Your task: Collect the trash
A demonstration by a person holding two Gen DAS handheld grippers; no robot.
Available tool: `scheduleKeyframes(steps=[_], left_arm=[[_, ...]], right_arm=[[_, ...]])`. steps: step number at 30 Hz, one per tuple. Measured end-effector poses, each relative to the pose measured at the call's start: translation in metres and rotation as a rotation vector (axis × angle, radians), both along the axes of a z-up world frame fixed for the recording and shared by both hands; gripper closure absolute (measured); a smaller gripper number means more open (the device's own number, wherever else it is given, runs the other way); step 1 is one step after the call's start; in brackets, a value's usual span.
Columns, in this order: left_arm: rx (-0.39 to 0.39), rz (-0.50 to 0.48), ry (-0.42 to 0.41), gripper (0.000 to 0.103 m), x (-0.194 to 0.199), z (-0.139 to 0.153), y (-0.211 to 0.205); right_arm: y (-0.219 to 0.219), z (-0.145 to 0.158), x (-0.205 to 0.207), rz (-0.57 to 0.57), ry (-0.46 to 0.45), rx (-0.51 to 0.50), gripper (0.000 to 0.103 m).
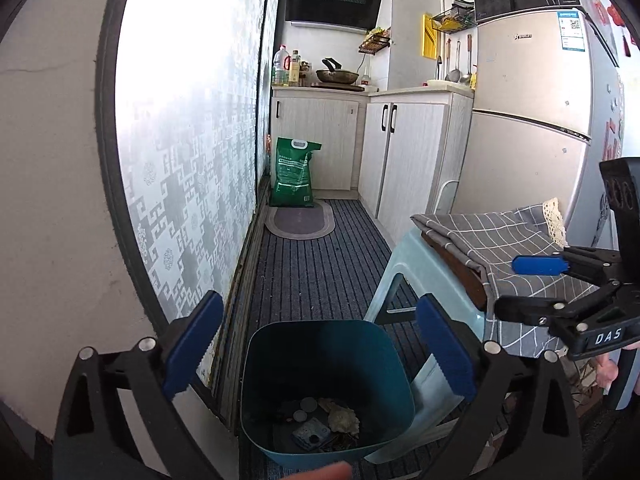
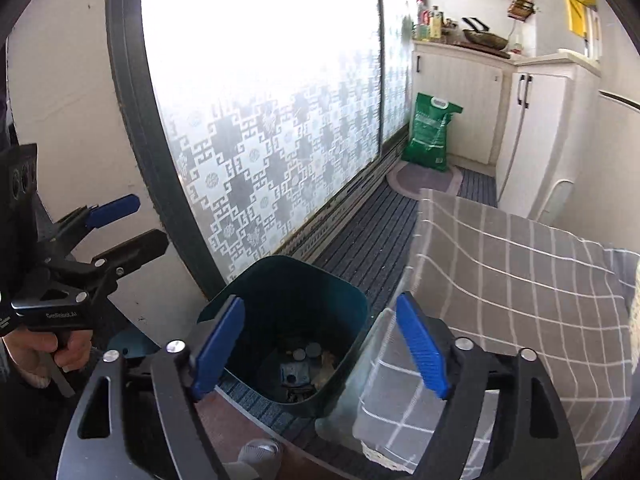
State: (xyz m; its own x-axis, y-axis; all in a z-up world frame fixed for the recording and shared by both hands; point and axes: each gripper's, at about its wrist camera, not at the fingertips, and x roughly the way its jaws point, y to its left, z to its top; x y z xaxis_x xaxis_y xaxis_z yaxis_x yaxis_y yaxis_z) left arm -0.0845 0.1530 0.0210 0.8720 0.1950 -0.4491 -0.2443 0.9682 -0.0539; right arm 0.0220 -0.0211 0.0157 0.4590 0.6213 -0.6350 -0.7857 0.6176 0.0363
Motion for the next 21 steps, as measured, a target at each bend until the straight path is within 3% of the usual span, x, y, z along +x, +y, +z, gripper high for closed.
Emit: scheduleKeyframes(steps=[4, 10, 18, 21], left_arm=[[0.004, 0.029, -0.021, 0.003, -0.013, 0.004, -0.009], [0.005, 0.038, -0.042, 0.003, -0.022, 0.005, -0.02], [0.019, 0.048, -0.011, 0.003, -0.022, -0.003, -0.034], [-0.014, 0.054, 0.015, 0.003, -0.023, -0.013, -0.032]], right_arm=[[-0.048, 0.017, -0.009, -0.067, -0.033, 0.046, 0.011], [-0.094, 0.033, -0.047, -0.021, -0.129, 0.005, 0.006], [-0.14, 0.035, -0.048, -0.076, -0.123, 0.051, 0.005], [-0.154, 0.031, -0.049, -0.096, -0.129, 0.067, 0.004]])
